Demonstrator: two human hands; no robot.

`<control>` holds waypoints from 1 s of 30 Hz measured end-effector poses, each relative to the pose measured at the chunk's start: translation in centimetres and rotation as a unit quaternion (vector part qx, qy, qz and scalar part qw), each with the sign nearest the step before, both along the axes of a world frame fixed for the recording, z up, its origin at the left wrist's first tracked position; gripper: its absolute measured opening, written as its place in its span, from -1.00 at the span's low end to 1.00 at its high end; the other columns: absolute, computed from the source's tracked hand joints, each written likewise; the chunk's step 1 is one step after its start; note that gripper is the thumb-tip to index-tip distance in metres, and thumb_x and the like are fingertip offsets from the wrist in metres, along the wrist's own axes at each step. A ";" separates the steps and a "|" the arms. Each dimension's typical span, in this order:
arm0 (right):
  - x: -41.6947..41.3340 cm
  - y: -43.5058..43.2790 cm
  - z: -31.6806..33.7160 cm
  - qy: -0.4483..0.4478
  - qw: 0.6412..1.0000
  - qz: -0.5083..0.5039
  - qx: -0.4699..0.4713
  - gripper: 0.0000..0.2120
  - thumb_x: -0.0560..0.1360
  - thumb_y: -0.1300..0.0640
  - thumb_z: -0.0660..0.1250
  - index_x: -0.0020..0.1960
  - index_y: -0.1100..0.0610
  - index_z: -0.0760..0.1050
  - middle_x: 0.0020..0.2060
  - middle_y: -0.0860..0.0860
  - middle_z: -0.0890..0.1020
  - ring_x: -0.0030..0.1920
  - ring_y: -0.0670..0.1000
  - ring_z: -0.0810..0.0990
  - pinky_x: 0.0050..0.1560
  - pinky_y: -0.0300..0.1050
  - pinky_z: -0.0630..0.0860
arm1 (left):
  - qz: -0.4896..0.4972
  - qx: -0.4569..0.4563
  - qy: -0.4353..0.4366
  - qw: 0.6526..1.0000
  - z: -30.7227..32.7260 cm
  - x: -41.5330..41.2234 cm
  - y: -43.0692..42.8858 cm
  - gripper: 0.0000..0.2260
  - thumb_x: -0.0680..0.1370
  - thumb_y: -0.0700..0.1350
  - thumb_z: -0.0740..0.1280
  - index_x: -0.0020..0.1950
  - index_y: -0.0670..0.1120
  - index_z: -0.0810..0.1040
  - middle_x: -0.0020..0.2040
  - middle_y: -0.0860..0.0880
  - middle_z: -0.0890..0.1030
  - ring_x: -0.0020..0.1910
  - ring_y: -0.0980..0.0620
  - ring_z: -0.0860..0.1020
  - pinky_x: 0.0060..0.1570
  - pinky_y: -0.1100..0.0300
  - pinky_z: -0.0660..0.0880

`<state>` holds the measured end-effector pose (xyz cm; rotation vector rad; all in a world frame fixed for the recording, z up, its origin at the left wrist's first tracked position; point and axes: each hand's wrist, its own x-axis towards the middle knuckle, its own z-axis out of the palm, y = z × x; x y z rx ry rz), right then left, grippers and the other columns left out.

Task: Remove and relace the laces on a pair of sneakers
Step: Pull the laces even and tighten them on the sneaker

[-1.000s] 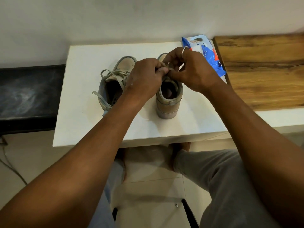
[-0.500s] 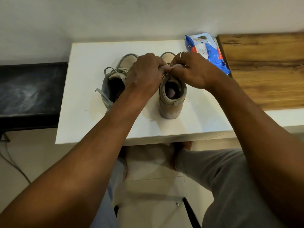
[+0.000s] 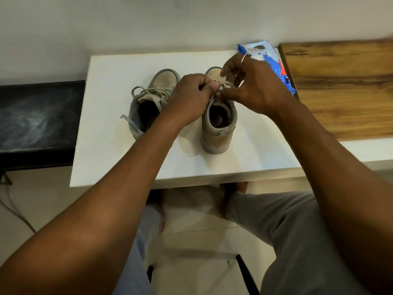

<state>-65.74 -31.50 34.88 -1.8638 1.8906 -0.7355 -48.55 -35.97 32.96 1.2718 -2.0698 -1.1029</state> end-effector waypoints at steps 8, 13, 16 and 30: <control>0.0 -0.1 -0.6 -0.037 0.996 0.019 -0.080 -0.83 0.41 0.06 0.53 -0.04 0.11 0.70 -0.09 -0.01 0.65 -0.10 -0.12 0.58 -0.12 -0.36 0.49 | 0.029 0.012 -0.005 0.999 0.1 0.3 -0.2 -0.78 0.59 0.08 0.29 -0.10 -0.01 0.64 -0.21 0.01 0.66 -0.24 0.00 0.61 -0.13 0.04 0.54; 0.0 0.5 -0.7 -0.178 0.983 -0.035 0.005 -0.84 0.44 0.15 0.52 -0.02 0.19 0.70 -0.17 0.02 0.71 -0.19 -0.15 0.66 -0.13 -0.32 0.57 | 0.050 0.019 -0.015 0.998 0.2 0.1 0.0 -0.73 0.56 0.13 0.32 -0.13 -0.02 0.66 -0.29 0.03 0.64 -0.26 0.00 0.61 -0.12 -0.05 0.59; -0.2 0.6 -1.1 -0.198 0.978 -0.060 0.031 -0.87 0.46 0.16 0.51 -0.02 0.18 0.70 -0.18 0.04 0.72 -0.22 -0.16 0.66 -0.21 -0.36 0.52 | 0.073 0.043 -0.012 0.996 -0.1 0.0 0.3 -0.71 0.55 0.14 0.32 -0.16 -0.06 0.64 -0.28 -0.02 0.65 -0.26 -0.04 0.65 -0.20 -0.08 0.62; -1.6 1.4 -1.9 -0.174 0.974 -0.128 0.072 -0.95 0.49 0.10 0.47 -0.08 0.07 0.67 -0.20 0.04 0.71 -0.17 -0.08 0.67 -0.19 -0.27 0.52 | 0.106 0.150 -0.005 0.983 -0.6 0.2 0.8 -0.77 0.58 -0.04 0.36 -0.25 -0.09 0.59 -0.23 -0.15 0.65 -0.35 -0.12 0.68 -0.35 -0.02 0.65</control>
